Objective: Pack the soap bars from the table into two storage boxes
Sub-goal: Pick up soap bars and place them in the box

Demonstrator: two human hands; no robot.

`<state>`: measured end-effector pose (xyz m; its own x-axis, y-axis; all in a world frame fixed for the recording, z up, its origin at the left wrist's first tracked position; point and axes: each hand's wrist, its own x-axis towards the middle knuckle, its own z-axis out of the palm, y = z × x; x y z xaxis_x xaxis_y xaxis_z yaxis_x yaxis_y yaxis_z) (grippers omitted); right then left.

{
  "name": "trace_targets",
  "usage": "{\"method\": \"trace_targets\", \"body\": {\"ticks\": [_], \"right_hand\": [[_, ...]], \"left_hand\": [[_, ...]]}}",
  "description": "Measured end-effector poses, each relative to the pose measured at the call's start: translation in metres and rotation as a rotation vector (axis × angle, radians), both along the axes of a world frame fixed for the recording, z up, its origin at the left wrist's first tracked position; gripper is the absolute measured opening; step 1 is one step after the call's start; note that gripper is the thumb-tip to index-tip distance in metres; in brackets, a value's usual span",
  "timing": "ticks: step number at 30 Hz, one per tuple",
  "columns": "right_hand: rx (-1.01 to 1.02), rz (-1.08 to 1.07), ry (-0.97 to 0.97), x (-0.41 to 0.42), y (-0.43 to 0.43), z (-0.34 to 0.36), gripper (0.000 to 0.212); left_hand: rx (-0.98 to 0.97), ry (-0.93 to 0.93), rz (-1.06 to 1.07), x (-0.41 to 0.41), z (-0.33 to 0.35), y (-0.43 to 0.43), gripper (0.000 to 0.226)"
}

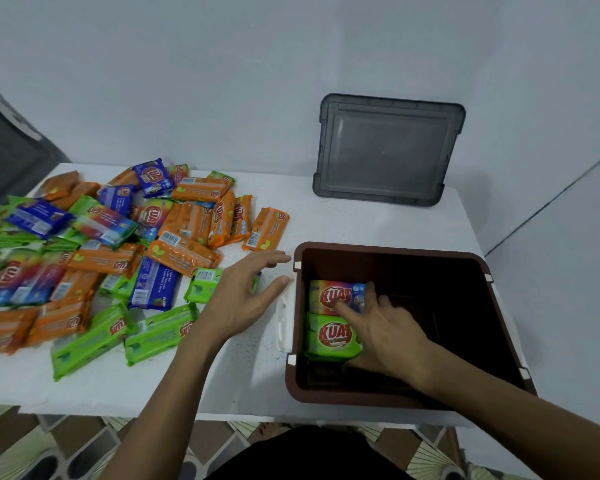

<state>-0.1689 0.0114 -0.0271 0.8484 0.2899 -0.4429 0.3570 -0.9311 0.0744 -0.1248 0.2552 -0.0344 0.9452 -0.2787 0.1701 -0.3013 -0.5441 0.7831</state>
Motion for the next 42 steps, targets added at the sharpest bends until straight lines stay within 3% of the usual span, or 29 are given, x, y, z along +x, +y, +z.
{"method": "trace_targets", "body": {"ticks": [5, 18, 22, 25, 28, 32, 38, 42], "right_hand": [[-0.048, 0.115, -0.167, 0.002, 0.007, -0.006, 0.091], [0.028, 0.152, -0.186, 0.008, 0.005, -0.011, 0.089], [0.058, 0.135, -0.112, 0.015, 0.001, 0.000, 0.090], [0.163, 0.075, -0.079, 0.026, 0.004, 0.021, 0.076], [0.320, 0.046, -0.163, 0.039, 0.015, 0.048, 0.049], [0.532, 0.048, -0.356, 0.055, 0.042, 0.077, 0.028], [0.717, 0.176, -0.361, 0.082, 0.099, 0.070, 0.025], [0.559, 0.215, -0.166, 0.100, 0.141, 0.049, 0.036]], "left_hand": [[-0.002, 0.021, -0.024, -0.003, -0.001, 0.006, 0.033], [0.026, 0.071, -0.078, -0.005, -0.004, 0.004, 0.040], [-0.019, 0.074, -0.078, -0.007, -0.004, 0.008, 0.036], [-0.013, 0.066, -0.026, -0.008, -0.005, 0.019, 0.037], [0.035, 0.057, 0.040, -0.006, -0.011, 0.041, 0.034], [0.127, 0.063, 0.134, -0.004, -0.014, 0.073, 0.030], [0.329, 0.035, 0.248, -0.004, -0.014, 0.111, 0.032], [0.507, 0.153, 0.263, -0.014, -0.022, 0.130, 0.042]]}}
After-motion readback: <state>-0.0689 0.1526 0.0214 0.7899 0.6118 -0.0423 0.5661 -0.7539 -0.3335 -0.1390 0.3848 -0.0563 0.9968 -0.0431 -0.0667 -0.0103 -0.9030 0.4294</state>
